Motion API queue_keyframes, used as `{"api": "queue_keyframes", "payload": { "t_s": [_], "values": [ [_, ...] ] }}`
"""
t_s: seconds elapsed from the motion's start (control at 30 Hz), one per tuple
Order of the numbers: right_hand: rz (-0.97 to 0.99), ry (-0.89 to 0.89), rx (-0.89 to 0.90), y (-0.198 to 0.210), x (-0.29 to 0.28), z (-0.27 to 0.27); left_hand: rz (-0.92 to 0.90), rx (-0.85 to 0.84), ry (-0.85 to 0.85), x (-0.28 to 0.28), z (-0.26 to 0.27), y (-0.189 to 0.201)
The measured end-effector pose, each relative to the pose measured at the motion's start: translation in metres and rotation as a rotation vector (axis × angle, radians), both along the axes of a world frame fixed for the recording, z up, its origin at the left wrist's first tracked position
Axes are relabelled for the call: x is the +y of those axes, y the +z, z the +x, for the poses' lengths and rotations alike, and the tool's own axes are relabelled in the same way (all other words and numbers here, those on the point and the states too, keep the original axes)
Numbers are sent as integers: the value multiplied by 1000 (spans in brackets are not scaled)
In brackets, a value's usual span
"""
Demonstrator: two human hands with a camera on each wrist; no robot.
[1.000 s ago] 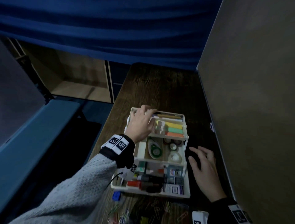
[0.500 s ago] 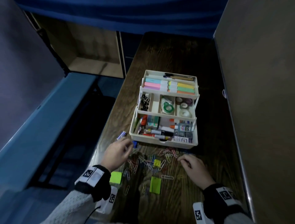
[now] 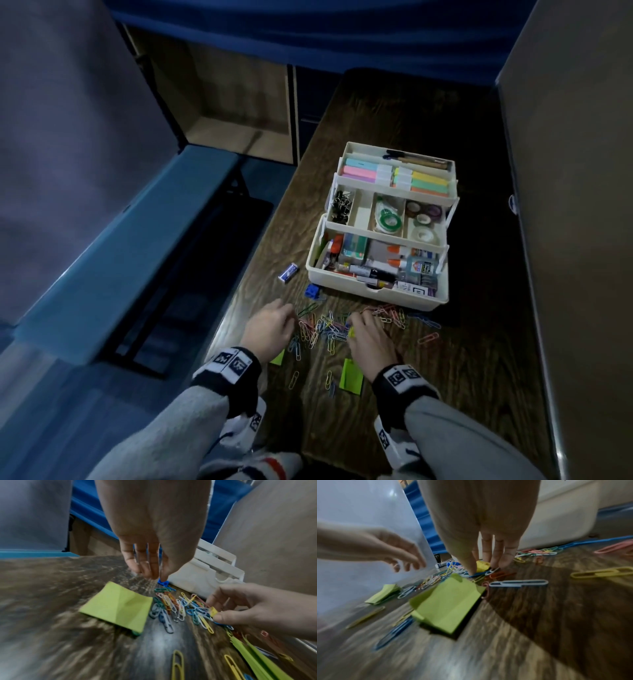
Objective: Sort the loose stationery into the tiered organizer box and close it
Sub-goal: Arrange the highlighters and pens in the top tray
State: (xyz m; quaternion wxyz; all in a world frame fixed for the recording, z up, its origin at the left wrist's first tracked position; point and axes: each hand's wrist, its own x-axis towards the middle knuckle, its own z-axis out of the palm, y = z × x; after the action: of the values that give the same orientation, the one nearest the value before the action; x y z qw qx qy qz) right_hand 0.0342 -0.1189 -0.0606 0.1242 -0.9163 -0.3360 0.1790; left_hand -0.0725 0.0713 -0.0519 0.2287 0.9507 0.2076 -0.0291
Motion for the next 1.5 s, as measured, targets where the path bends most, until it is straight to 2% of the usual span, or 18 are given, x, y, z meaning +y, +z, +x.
{"api": "queue_keyframes", "payload": {
  "t_s": [0.1,0.27,0.37,0.57,0.8,1.0,1.1,1.2,1.37,1.5],
  "values": [
    [10,-9,-22,1,0,3,84,-19,0,-8,23,-4],
    [112,-43,66,9,-24,7,94,94,202,-3,62,-10],
    [165,-97,120,9,-46,12,68,178,201,1,79,-18],
    [132,-152,183,4,-73,12,121,157,143,8,92,-22],
    [228,-41,232,35,-56,27,-124,-21,118,25,63,8],
    [556,-165,80,100,-8,101,-221,-175,85,41,55,53],
    [679,-258,24,130,20,156,-296,-264,36,48,70,82],
    [782,-374,-16,152,50,211,-280,-301,-45,58,100,108],
    [809,-417,132,159,96,265,-365,-325,-37,79,175,137],
    [729,-420,118,155,134,291,-489,-348,16,99,236,142]
  ]
}}
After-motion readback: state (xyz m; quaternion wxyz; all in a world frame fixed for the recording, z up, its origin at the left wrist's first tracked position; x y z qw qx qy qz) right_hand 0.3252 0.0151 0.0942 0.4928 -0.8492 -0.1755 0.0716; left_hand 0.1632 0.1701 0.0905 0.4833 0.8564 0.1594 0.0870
